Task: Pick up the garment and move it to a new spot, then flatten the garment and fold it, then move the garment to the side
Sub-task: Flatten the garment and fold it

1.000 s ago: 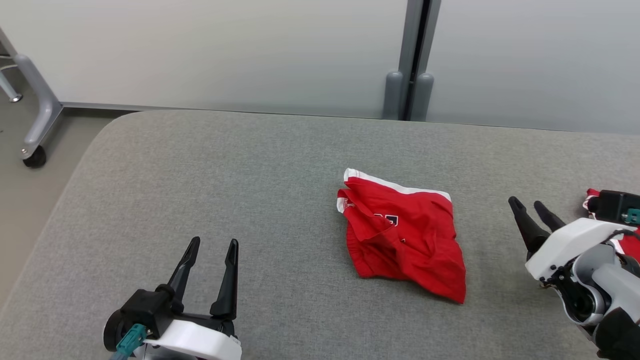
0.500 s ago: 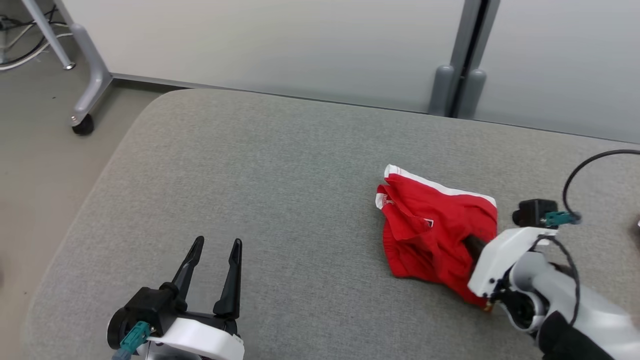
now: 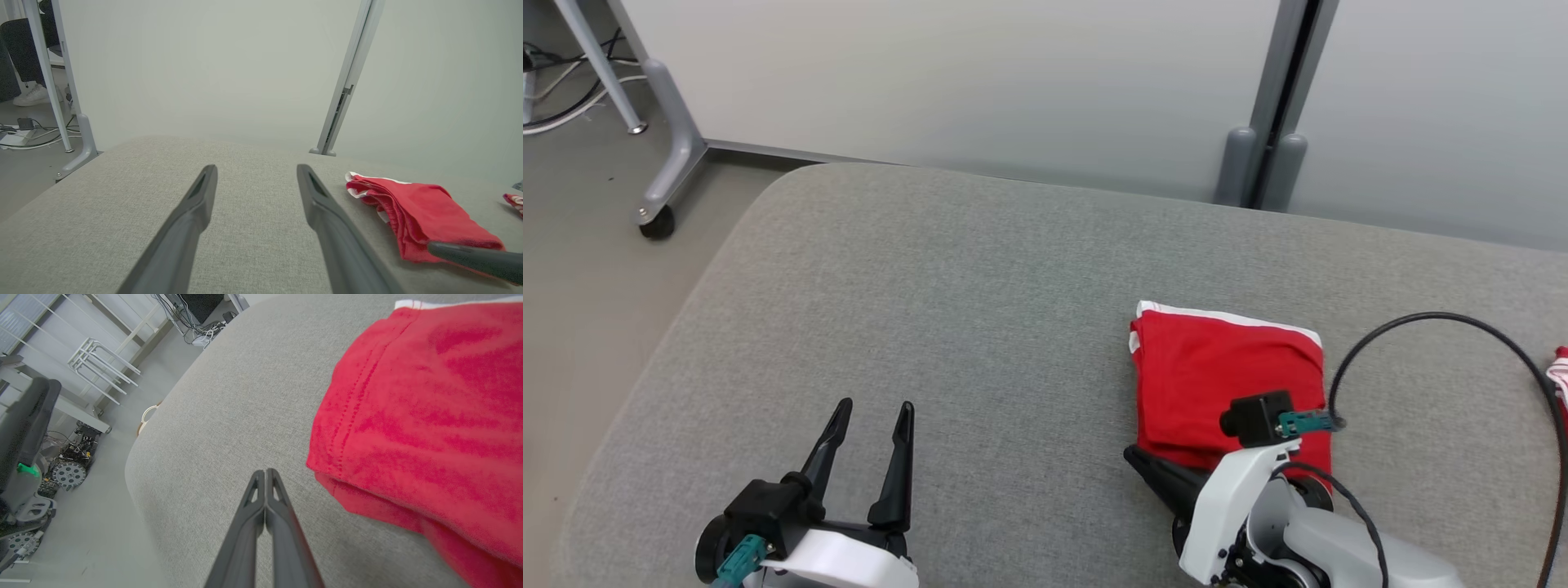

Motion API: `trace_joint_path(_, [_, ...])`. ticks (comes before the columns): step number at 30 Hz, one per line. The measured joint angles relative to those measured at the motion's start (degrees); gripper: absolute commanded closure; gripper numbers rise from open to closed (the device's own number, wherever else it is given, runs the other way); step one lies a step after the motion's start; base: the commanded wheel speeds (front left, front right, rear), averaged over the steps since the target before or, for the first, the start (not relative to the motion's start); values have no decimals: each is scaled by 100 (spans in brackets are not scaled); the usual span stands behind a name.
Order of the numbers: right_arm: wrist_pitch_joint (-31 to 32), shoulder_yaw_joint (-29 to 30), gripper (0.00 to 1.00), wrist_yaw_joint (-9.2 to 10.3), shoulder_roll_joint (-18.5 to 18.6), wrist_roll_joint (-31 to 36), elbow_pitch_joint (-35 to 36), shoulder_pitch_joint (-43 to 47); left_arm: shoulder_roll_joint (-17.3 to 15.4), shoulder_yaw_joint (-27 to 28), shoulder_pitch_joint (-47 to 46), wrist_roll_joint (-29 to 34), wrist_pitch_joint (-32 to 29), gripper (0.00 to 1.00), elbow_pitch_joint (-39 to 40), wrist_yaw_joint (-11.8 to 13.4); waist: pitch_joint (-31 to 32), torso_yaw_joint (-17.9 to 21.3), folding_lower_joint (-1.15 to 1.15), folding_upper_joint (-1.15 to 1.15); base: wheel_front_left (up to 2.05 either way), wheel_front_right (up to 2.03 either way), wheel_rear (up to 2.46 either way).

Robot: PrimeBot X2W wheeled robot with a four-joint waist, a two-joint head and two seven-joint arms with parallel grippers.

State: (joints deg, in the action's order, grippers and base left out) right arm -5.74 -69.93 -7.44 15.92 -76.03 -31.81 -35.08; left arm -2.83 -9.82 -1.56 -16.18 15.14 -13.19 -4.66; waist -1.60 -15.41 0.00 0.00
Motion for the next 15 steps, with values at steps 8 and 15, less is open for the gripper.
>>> trace_joint_path(8, [-669, 325, 100, 0, 434, 263, 324, -102, -21, 112, 8, 51, 0, 0, 65, -3, 65, 315, 0, 0, 0, 0, 0])
trace_joint_path(15, [-901, 1215, 0, 0, 964, 667, 532, -109, -26, 214, 68, 63, 0, 0, 165, 29, 122, 612, 0, 0, 0, 0, 0])
